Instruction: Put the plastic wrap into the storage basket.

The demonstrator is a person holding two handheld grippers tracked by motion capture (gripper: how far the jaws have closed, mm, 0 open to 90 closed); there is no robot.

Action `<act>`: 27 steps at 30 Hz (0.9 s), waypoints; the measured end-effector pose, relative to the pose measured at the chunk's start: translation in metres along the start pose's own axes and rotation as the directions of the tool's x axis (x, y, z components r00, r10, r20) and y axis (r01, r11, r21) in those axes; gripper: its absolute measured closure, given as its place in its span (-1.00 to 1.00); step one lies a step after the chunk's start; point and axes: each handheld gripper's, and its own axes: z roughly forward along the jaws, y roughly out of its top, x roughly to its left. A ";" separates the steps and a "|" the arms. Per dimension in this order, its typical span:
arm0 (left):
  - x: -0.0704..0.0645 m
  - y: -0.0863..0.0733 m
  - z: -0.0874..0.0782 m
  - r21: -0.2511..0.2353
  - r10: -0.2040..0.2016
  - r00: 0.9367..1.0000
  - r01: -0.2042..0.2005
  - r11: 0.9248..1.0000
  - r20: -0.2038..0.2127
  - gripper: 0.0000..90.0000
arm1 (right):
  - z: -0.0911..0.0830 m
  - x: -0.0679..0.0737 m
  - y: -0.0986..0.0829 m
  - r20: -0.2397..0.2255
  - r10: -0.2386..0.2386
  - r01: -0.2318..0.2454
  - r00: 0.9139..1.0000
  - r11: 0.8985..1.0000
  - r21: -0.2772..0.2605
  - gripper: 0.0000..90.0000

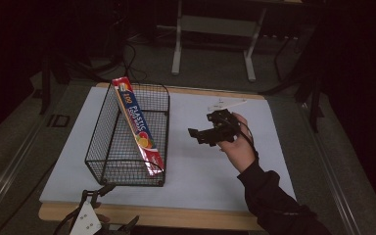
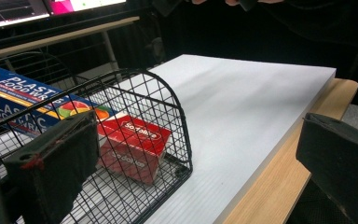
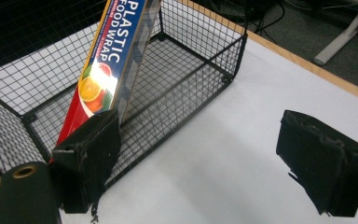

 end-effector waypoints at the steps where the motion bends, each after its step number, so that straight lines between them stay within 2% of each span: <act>1: 0.000 0.000 0.000 0.000 0.000 1.000 0.000 1.000 0.000 -1.00 | -0.003 -0.003 -0.005 0.000 0.013 -0.013 1.000 1.000 -0.011 -0.69; 6: 0.000 0.000 0.001 0.002 -0.004 1.000 0.004 1.000 0.001 -1.00 | -0.010 -0.014 -0.022 0.004 0.018 -0.018 1.000 0.999 -0.027 -0.69; 10: 0.000 0.000 0.001 0.003 -0.002 1.000 0.002 1.000 0.000 -1.00 | -0.017 -0.023 -0.037 -0.006 0.040 -0.040 0.999 0.998 -0.046 -0.69; 13: 0.000 0.000 0.001 0.002 -0.002 1.000 0.002 1.000 0.000 -1.00 | -0.022 -0.027 -0.049 0.007 0.048 -0.048 0.999 0.997 -0.055 -0.69; 27: 0.000 0.000 0.001 0.008 0.000 1.000 0.000 1.000 0.001 -1.00 | -0.032 -0.030 -0.115 0.017 0.073 -0.072 0.997 0.997 -0.040 -0.69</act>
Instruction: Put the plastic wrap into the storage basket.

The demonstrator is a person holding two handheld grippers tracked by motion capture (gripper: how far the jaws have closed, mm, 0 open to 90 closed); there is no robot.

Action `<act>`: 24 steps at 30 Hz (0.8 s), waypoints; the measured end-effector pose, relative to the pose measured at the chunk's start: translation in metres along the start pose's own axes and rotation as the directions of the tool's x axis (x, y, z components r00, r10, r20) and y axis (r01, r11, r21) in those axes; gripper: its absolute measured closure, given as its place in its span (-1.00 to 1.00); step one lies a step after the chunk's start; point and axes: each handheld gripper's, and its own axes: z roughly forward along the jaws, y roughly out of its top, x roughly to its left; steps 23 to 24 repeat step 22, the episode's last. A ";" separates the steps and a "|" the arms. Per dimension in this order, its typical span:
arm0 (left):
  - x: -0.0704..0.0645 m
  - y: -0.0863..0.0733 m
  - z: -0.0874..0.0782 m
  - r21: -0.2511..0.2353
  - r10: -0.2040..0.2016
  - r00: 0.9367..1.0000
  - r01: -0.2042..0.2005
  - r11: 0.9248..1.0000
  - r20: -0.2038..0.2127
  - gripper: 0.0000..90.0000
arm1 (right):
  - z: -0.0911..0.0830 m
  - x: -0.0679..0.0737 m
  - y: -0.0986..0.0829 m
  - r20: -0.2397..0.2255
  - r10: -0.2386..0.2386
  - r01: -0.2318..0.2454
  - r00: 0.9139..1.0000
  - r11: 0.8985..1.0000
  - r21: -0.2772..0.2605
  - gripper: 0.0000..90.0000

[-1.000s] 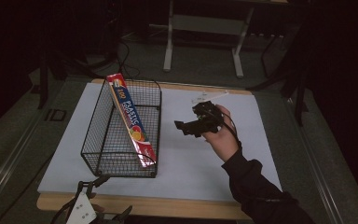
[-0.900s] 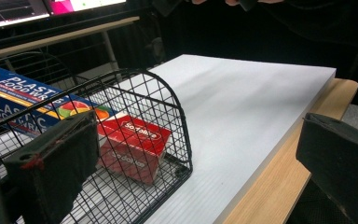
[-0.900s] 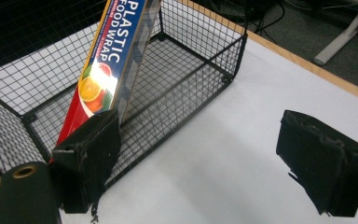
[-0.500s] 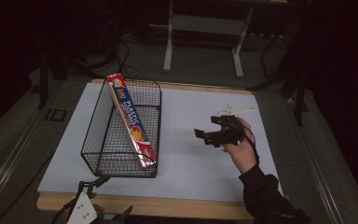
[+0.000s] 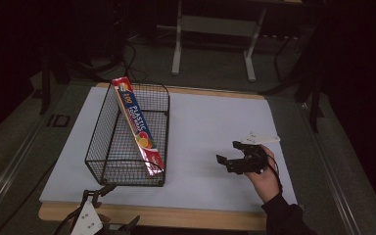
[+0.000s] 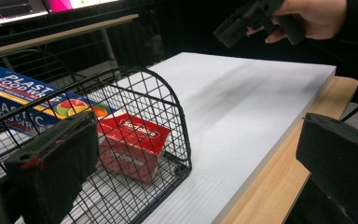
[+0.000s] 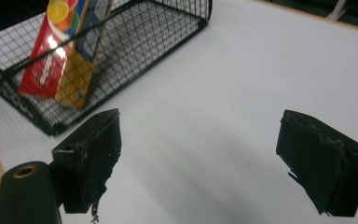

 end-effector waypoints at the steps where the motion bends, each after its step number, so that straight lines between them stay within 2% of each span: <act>1: 0.000 0.000 0.000 -0.001 0.001 1.000 -0.001 1.000 0.000 -1.00 | -0.001 0.000 -0.003 0.003 0.004 -0.004 1.000 1.000 0.000 -0.69; 10: 0.000 0.000 0.000 -0.001 0.001 1.000 -0.001 1.000 0.003 -1.00 | -0.009 -0.005 -0.030 0.048 0.011 -0.010 0.999 1.000 -0.009 -0.69; 14: 0.000 0.000 0.000 0.000 0.002 1.000 -0.002 1.000 0.004 -1.00 | -0.011 -0.005 -0.036 0.072 -0.015 0.016 0.997 1.000 -0.010 -0.69; 19: -0.001 0.000 0.000 -0.002 0.004 1.000 -0.004 1.000 0.006 -1.00 | -0.010 -0.007 -0.041 0.089 -0.021 0.022 0.996 1.000 -0.012 -0.69; 24: -0.001 0.000 0.000 0.000 0.006 1.000 -0.006 1.000 0.007 -1.00 | -0.007 -0.010 -0.045 0.087 -0.021 0.021 0.996 1.000 0.000 -0.68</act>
